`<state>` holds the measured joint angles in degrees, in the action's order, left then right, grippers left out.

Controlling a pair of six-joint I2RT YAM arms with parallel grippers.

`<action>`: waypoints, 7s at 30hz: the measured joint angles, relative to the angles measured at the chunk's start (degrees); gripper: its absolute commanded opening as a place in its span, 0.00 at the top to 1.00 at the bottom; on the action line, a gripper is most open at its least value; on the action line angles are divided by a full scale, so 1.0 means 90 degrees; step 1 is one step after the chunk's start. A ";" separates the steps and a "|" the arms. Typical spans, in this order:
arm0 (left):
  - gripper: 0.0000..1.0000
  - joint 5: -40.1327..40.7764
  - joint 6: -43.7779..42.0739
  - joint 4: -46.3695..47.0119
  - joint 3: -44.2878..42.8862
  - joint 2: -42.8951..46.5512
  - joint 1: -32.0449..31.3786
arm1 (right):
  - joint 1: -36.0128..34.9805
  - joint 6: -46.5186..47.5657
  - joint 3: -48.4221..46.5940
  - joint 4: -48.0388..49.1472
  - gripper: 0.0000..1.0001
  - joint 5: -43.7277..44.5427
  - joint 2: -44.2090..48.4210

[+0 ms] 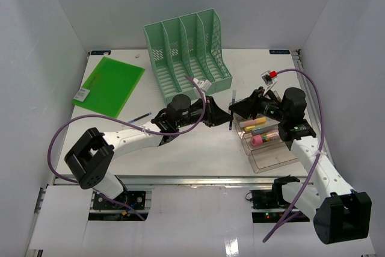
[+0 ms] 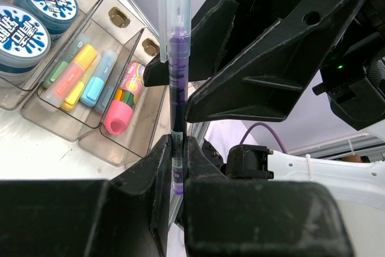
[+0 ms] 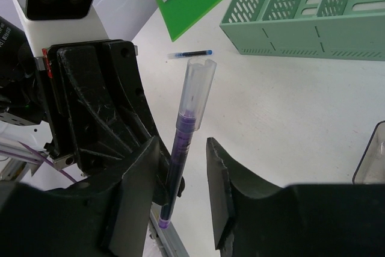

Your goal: Organize the desk

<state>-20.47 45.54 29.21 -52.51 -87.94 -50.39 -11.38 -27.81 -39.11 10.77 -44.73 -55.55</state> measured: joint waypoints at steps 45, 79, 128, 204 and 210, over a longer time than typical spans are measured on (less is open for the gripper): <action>0.02 0.2677 -0.3549 -0.4991 0.1213 0.4549 0.0056 | 0.0032 1.0561 -0.0346 -0.7010 0.92 0.2188 0.1283; 0.02 0.3819 -0.3966 -0.5756 0.1661 0.3840 0.1988 | 0.0053 1.3053 -0.1006 -0.8218 0.31 0.1967 0.1234; 0.83 0.0933 -0.7005 -0.4643 0.0112 -0.0884 0.5022 | 0.0223 1.2002 -0.0350 -0.7337 0.32 -0.2390 0.0675; 0.02 0.1728 0.0460 0.3037 0.1554 0.0594 -0.0094 | -0.0962 0.1245 -0.0341 -0.0957 0.92 -0.0591 -0.0102; 0.02 0.2092 -0.0800 0.0780 0.1514 0.2350 -0.0090 | -0.0855 0.4422 -0.1113 -0.3558 0.92 -0.0126 0.0073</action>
<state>-1.64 38.34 36.23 -38.88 -66.79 -51.20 -19.07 11.98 -49.13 -21.26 -45.86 -54.89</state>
